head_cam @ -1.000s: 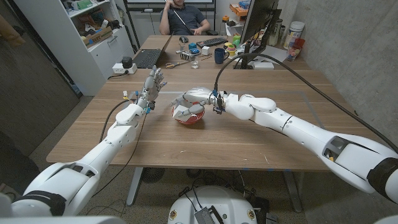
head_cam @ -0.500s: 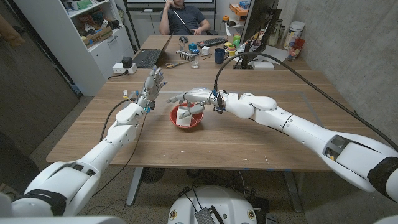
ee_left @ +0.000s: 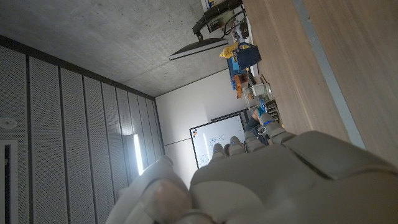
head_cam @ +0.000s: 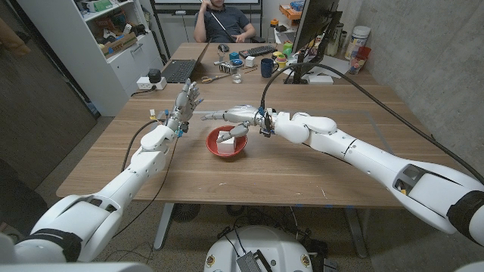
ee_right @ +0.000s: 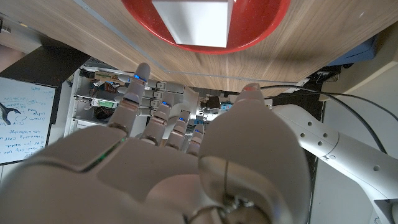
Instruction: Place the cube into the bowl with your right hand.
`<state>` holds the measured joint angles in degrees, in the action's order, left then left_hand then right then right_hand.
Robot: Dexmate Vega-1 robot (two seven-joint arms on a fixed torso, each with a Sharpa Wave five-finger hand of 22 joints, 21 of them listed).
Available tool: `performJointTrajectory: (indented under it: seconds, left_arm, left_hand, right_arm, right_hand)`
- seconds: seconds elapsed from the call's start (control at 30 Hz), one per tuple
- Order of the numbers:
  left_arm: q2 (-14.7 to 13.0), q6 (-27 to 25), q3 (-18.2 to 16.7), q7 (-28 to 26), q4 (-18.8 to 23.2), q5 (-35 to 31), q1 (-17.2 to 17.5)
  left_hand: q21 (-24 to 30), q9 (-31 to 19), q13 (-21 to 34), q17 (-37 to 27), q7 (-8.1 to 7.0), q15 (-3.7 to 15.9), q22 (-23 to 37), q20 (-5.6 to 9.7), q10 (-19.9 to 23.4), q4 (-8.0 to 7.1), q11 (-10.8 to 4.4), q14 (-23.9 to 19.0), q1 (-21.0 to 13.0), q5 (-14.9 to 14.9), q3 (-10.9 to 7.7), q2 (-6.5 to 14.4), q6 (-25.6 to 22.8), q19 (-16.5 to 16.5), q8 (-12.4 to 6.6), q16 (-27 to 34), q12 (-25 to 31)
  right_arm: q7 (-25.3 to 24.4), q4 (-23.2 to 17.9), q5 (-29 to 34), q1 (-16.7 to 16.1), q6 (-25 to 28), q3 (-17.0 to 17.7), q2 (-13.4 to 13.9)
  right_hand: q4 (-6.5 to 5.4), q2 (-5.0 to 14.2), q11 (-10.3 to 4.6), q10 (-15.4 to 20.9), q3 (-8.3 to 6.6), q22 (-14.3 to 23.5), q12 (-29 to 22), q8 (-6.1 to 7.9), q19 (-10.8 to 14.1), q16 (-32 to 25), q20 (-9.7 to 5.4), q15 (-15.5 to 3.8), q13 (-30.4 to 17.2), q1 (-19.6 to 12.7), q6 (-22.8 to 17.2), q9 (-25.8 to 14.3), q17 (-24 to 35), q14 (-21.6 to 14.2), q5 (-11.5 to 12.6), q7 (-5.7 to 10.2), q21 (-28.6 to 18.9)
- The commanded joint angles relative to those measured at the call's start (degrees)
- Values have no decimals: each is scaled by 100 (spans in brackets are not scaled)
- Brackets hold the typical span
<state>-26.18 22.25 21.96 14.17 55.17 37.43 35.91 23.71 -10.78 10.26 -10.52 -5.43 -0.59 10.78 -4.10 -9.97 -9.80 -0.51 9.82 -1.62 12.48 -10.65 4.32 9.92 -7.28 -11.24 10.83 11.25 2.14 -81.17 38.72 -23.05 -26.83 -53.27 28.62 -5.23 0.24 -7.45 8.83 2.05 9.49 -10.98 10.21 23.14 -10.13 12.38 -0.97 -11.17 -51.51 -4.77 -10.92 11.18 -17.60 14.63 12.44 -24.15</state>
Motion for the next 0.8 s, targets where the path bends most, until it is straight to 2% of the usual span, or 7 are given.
performJointTrajectory:
  seconds: [0.03,0.23,0.3,0.37,0.43,0.5,0.8]
  left_arm:
    - [28,30,9,42,-119,-8,-74]
    - [42,40,9,70,-152,1,-90]
    - [48,32,5,72,-162,12,-94]
    - [46,38,8,64,-158,2,-95]
    - [48,44,8,58,-159,-3,-96]
    - [53,47,4,63,-158,6,-95]
    - [61,60,14,48,-155,-13,-101]
  left_hand:
    - [-6,-23,24,-30,-43,-14,33,-16,-331,3,-34,314,9,-7,32,282,-9,18,-3,10,20]
    - [-11,-23,24,-29,-66,-8,33,-13,-320,6,-35,315,8,-5,37,273,-17,12,-5,9,24]
    - [-13,-23,24,-29,-67,-6,34,-13,-318,7,-34,315,7,-4,40,268,-25,12,-8,9,24]
    - [-13,-23,24,-29,-78,-6,34,-7,-320,8,-36,315,7,-3,42,266,-29,13,-9,8,23]
    - [-15,-23,23,-29,-84,-8,34,-5,-322,9,-44,316,6,-1,44,263,-31,13,-10,8,22]
    - [-16,-23,23,-29,-93,-7,34,-4,-323,10,-48,317,5,0,46,260,-29,12,-8,7,22]
    - [-23,-23,23,-28,-104,2,35,-3,-325,15,-58,325,3,9,57,244,-31,10,-8,4,20]
  right_arm:
    - [-105,299,-153,102,-225,7,-95]
    - [-228,312,-147,120,-213,63,-107]
    - [-202,422,-333,145,-302,91,-151]
    - [-389,321,-142,111,-218,114,-121]
    - [-290,403,-341,151,-308,131,-152]
    - [-394,309,-196,142,-243,145,-126]
    - [-483,279,-281,149,-333,222,-117]
  right_hand:
    - [5,55,4,-124,54,19,30,33,-71,21,8,21,2,37,93,-10,12,138,44,18,81]
    - [-4,39,10,-123,93,20,-5,78,-71,4,6,25,1,86,23,-17,5,214,43,15,143]
    - [-18,30,19,-163,123,20,-10,92,-105,7,9,76,1,131,-3,-20,3,304,42,18,204]
    - [-31,35,44,-202,139,20,-7,94,-124,5,10,81,0,164,-6,-21,3,352,42,18,239]
    - [-36,37,51,-217,145,21,-6,94,-127,2,10,88,0,176,-5,-21,3,364,42,18,251]
    - [-48,41,42,-247,159,21,-4,93,-129,-1,9,82,0,205,-1,-21,3,395,41,18,273]
    - [-73,28,86,-257,209,23,-31,84,-110,-23,4,68,0,285,30,-22,-4,439,40,17,337]
